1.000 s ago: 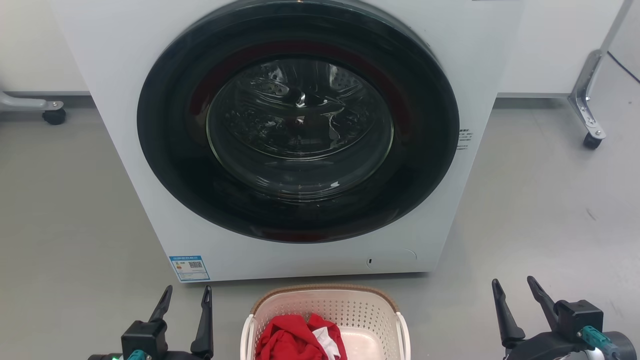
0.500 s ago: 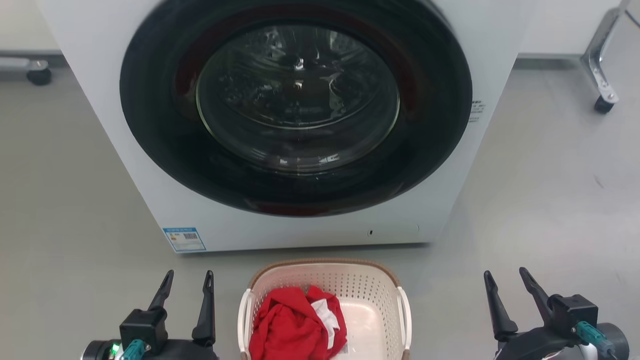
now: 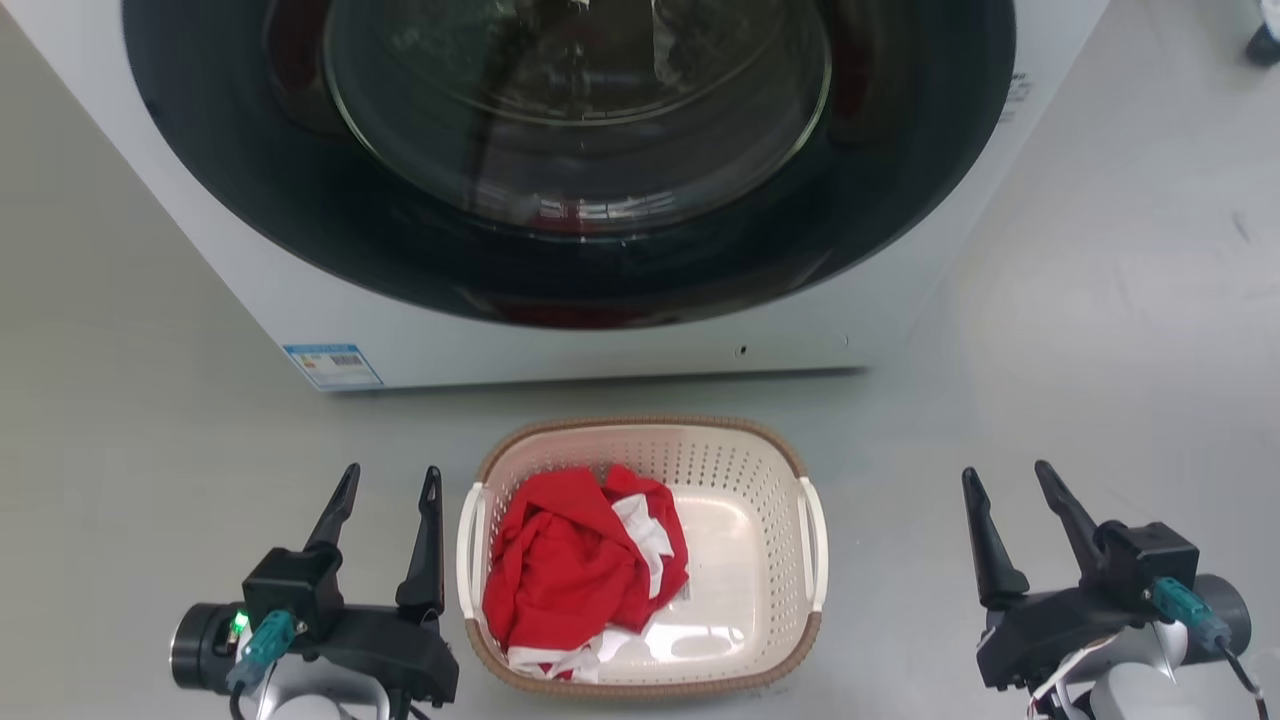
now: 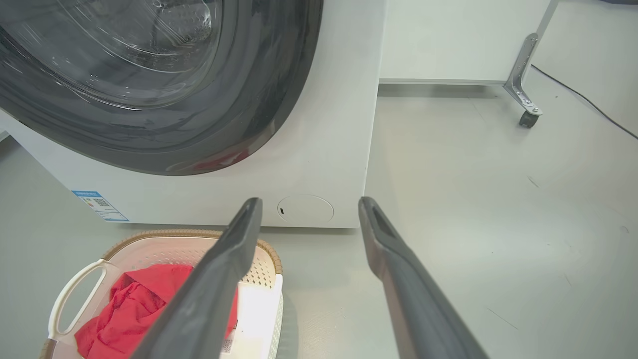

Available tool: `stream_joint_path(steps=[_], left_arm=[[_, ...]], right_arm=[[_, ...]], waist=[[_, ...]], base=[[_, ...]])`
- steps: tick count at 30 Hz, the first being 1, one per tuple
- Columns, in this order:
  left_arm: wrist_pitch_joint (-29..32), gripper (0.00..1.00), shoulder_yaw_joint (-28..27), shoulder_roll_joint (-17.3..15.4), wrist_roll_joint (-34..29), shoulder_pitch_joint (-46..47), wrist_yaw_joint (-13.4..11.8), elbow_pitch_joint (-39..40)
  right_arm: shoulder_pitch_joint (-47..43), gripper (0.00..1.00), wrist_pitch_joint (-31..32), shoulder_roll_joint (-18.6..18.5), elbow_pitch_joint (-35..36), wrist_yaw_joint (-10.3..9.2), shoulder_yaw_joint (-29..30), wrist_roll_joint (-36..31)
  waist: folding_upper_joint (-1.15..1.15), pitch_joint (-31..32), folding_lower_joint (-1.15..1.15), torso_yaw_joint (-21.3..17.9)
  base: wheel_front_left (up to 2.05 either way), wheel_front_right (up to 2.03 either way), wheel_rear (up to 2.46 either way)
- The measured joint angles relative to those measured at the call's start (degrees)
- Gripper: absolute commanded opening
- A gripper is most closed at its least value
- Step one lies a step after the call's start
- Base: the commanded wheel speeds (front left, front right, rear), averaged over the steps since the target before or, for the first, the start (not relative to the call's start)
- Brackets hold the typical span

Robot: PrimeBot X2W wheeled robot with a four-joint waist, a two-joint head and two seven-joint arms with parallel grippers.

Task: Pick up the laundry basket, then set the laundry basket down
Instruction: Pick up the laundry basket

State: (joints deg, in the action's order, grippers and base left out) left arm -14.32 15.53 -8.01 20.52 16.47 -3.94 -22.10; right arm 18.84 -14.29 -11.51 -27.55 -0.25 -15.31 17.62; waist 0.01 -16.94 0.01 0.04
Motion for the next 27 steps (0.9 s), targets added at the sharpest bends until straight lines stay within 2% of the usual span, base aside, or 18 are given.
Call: stream_joint_path(steps=[17, 27], left_arm=[[0.01, 1.00, 0.10, 1.04, 0.38, 8.23, 1.53, -3.64], [0.01, 1.00, -0.29, 1.86, 1.48, 13.09, 3.52, -8.16]], right_arm=[[7.69, 1.00, 0.00, 2.33, -1.72, 0.25, -0.10, -0.49], [11.60, 1.00, -0.01, 4.15, -4.21, 0.29, -0.29, -0.55]], waist=[[0.01, -14.45, 0.00, -0.72], [0.01, -22.65, 0.00, -1.11]], base=[[0.00, 0.00, 0.00], [0.00, 0.00, 0.00]])
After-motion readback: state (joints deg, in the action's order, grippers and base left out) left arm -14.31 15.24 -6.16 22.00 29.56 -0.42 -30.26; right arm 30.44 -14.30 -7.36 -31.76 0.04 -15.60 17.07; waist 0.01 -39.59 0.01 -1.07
